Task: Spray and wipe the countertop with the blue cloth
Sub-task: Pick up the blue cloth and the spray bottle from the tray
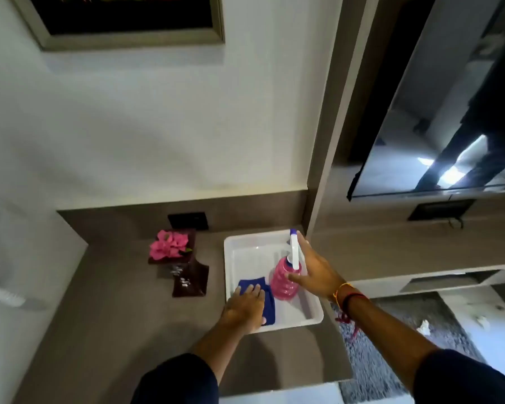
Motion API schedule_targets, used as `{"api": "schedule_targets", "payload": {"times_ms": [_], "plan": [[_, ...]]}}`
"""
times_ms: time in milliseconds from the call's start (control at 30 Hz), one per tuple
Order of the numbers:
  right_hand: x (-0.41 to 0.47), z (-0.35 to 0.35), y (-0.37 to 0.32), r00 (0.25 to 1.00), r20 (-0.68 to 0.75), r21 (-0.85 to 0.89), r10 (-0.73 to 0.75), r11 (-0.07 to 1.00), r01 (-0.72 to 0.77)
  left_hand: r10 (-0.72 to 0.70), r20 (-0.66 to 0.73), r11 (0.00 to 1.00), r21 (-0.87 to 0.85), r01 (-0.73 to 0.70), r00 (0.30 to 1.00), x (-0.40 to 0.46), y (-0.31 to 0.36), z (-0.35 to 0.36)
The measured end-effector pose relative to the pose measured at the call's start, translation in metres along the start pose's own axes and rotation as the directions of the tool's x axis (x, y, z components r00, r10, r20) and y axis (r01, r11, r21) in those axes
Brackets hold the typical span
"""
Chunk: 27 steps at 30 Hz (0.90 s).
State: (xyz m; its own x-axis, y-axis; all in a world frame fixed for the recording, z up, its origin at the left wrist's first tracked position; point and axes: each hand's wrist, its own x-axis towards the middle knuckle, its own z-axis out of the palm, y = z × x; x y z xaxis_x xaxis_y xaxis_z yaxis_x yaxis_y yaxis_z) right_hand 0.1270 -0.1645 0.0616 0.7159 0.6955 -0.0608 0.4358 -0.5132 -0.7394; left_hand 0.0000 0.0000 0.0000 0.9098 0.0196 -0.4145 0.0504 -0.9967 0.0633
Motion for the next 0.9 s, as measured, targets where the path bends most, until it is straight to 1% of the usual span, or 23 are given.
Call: {"api": "schedule_targets", "payload": {"times_ms": [67, 100, 133, 200, 300, 433, 633, 800, 833, 900], "plan": [[0.007, 0.008, 0.006, 1.000, -0.017, 0.085, 0.002, 0.996, -0.001, -0.022, 0.025, 1.000, 0.020, 0.022, 0.999, 0.007, 0.003, 0.012], [0.011, 0.013, 0.008, 0.999, -0.045, 0.101, 0.014, 0.995, -0.009, -0.044, 0.023, 0.999, 0.023, 0.044, 0.999, 0.009, 0.003, 0.019], [0.014, 0.017, 0.008, 0.997, -0.081, 0.141, 0.015, 0.990, -0.004, -0.046, 0.000, 0.998, 0.033, 0.046, 0.999, 0.010, 0.001, 0.022], [0.023, 0.026, 0.014, 0.989, -0.147, 0.205, 0.012, 0.979, 0.019, -0.047, 0.005, 0.998, 0.052, 0.047, 0.999, 0.017, 0.002, 0.027], [0.032, 0.034, 0.014, 0.976, -0.216, 0.223, 0.007, 0.974, 0.042, -0.078, -0.066, 0.995, 0.059, 0.082, 0.995, 0.023, 0.002, 0.030], [0.040, 0.048, 0.015, 0.956, -0.281, 0.264, 0.085, 0.964, -0.008, -0.086, -0.100, 0.992, 0.089, 0.095, 0.991, 0.034, 0.001, 0.031], [0.040, 0.053, 0.013, 0.927, -0.366, 0.297, 0.082, 0.954, 0.033, -0.009, -0.203, 0.993, 0.109, 0.032, 0.979, 0.036, -0.009, 0.041], [0.044, 0.050, -0.007, 0.881, -0.456, 0.241, 0.128, 0.970, -0.016, 0.005, -0.374, 0.998, 0.057, 0.017, 0.927, 0.019, -0.017, 0.021], [0.043, 0.051, -0.017, 0.877, -0.463, 0.229, 0.125, 0.973, -0.018, 0.016, -0.412, 0.997, 0.071, 0.014, 0.911, 0.011, -0.022, 0.017], [0.040, 0.051, -0.041, 0.877, -0.473, 0.182, 0.080, 0.983, 0.008, 0.071, -0.443, 0.993, 0.120, -0.019, 0.893, -0.007, -0.033, 0.009]]}}
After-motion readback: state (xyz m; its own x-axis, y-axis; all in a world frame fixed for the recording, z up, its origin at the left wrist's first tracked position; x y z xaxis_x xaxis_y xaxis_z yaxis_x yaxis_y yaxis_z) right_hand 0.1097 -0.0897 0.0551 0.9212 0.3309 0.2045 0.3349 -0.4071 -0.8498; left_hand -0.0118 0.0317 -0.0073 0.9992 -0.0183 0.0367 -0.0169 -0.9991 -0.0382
